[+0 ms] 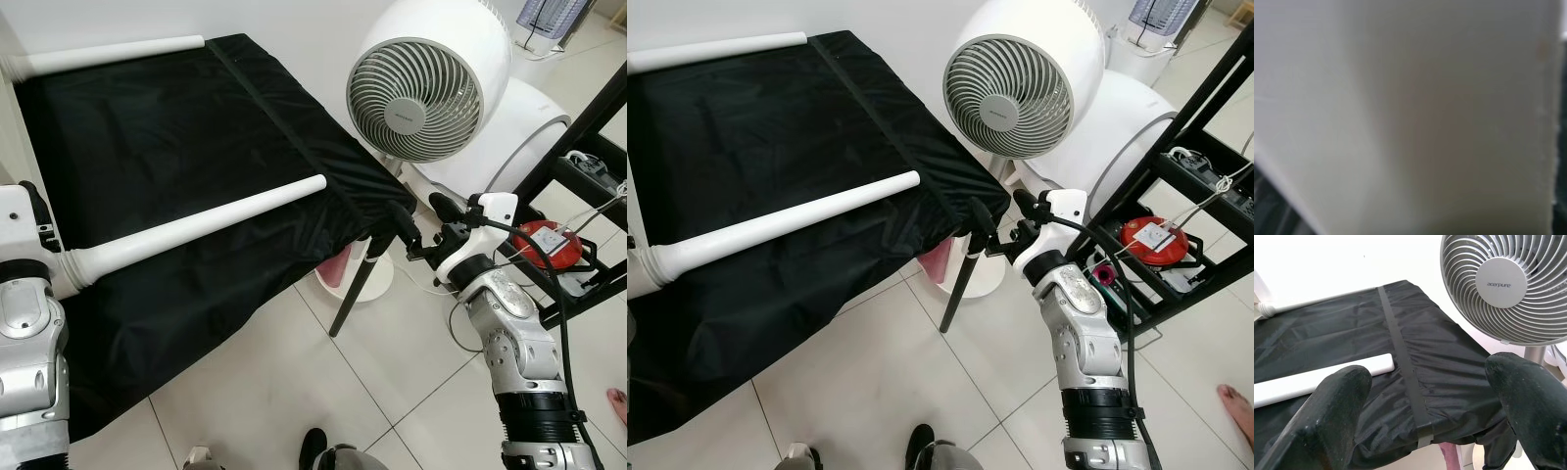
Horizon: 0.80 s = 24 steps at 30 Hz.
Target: Building children table
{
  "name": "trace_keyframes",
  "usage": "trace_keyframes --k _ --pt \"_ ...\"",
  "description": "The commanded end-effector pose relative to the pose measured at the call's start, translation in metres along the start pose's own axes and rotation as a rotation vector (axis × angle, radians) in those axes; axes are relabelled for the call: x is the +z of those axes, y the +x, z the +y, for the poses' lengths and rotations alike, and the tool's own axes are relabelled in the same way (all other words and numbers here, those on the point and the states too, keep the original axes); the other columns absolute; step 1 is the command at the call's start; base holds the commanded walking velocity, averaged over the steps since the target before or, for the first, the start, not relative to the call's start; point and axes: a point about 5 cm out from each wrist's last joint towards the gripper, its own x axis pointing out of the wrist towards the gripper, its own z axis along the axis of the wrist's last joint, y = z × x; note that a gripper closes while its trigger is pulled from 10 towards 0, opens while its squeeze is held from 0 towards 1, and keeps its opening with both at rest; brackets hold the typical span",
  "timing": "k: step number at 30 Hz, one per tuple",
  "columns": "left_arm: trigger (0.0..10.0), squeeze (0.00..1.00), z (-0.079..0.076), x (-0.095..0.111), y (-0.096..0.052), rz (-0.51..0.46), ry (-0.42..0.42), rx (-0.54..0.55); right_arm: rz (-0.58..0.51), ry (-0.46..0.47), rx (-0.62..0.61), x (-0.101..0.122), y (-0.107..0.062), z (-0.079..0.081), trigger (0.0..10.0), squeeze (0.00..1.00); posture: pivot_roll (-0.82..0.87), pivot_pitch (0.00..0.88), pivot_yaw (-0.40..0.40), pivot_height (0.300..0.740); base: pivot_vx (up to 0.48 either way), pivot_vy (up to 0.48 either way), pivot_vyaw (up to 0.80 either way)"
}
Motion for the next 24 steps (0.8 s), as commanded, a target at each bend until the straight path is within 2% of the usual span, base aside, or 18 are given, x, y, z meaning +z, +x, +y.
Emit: trace_keyframes --k 1,10,11,12,19,22,24 --pt "10.0 1.00 0.016 -0.008 0.004 0.041 0.041 0.097 0.008 -0.012 -0.009 -0.002 -0.002 -0.003 10.0 0.00 0.04 0.205 -0.050 0.740 0.000 0.000 0.00" --pt "10.0 1.00 0.017 0.001 0.011 0.025 0.038 0.102 0.007 -0.012 -0.023 -0.002 -0.005 -0.005 10.0 0.00 0.04 0.203 -0.041 0.740 0.000 0.000 0.00" --pt "10.0 0.71 0.016 0.002 0.011 0.029 0.045 0.101 0.005 -0.011 -0.025 -0.002 -0.005 -0.004 10.0 0.00 0.04 0.203 -0.040 0.740 0.000 0.000 0.00" --pt "10.0 0.00 0.014 0.001 0.011 0.038 0.047 0.095 0.004 -0.010 -0.027 -0.002 -0.005 -0.004 10.0 0.00 0.04 0.203 -0.040 0.740 0.000 0.000 0.00" --pt "10.0 0.00 0.003 -0.004 0.006 0.081 0.031 0.030 0.006 0.001 -0.014 -0.003 -0.005 -0.001 10.0 0.00 0.04 0.199 -0.041 0.740 0.000 0.000 0.00" --pt "10.0 0.00 -0.021 -0.004 -0.005 0.081 -0.035 -0.127 0.017 0.010 0.022 -0.007 -0.005 0.002 10.0 0.00 0.04 0.189 -0.044 0.740 0.000 0.000 0.00" --pt "10.0 0.00 -0.025 -0.004 -0.008 0.084 -0.065 -0.145 0.020 0.010 0.026 -0.008 -0.004 0.003 10.0 0.00 0.04 0.187 -0.043 0.740 0.000 0.000 0.00"
